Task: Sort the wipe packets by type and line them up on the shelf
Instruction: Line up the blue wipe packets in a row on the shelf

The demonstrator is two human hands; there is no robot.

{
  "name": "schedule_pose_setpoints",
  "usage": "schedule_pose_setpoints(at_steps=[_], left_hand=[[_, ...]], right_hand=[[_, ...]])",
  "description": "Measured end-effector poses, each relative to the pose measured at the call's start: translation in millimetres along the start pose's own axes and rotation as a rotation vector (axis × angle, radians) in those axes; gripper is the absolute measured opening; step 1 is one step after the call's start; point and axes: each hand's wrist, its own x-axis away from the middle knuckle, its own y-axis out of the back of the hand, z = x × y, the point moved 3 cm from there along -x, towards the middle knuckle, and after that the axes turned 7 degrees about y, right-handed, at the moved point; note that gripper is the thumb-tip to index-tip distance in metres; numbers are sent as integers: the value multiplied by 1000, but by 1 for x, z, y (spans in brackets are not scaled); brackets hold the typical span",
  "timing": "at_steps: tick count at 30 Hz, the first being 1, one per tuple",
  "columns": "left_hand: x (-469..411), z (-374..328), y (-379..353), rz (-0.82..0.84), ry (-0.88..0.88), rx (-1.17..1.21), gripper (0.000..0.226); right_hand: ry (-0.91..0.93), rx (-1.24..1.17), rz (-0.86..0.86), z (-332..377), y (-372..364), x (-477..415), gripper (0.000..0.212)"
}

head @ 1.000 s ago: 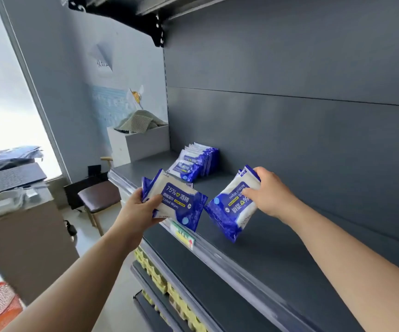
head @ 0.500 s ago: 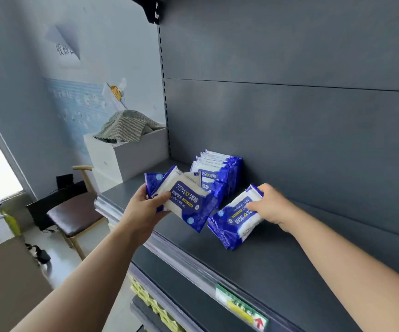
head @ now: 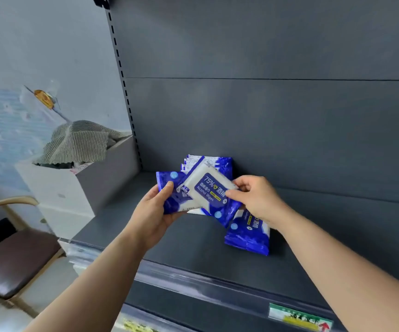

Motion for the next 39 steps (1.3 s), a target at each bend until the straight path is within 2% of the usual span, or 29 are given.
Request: schedule_pose_setpoints(at_steps=[4, 6, 10, 14, 16, 19, 23, 26, 28, 31, 34, 37, 39], left_hand=[[-7, -1, 2, 22, 28, -27, 20], [-9, -1, -1, 42, 35, -49, 21], [-14, -1, -9, 49, 51, -69, 24], [-18, -5, -15, 54, 50, -79, 24], [-19, -9, -14, 42, 30, -135, 22], [-20, -14, -11, 54, 27, -194, 18], [-23, -18, -10, 40, 23, -207, 19], [-27, -14, -16, -8, 11, -148, 13], [-28, -10, -23, -46, 14, -202, 17], [-26, -11, -40, -66, -63, -503, 26], [-26, -18, -55, -10, -84, -717, 34], [-30, -20, -59, 89, 79, -693, 54], [-31, -18, -60, 161, 156, -665, 54]], right_hand=[[-73, 11, -98, -11, 27, -1, 5], [-83, 38, -90, -14, 32, -3, 11], [-48, 43, -28, -5, 26, -8, 6], [26, 145, 55, 8, 14, -14, 9], [37, 160, 60, 11, 15, -18, 11], [17, 177, 26, 8, 26, -25, 2], [-36, 92, -22, 0, 46, -28, 7], [-15, -18, 23, 3, 54, -22, 6], [21, -32, 75, 8, 57, -19, 9], [64, 59, 152, 19, 58, -20, 11], [55, 114, 222, 28, 54, -22, 16], [29, 107, 270, 30, 49, -25, 22], [34, 82, 316, 30, 46, -26, 21]])
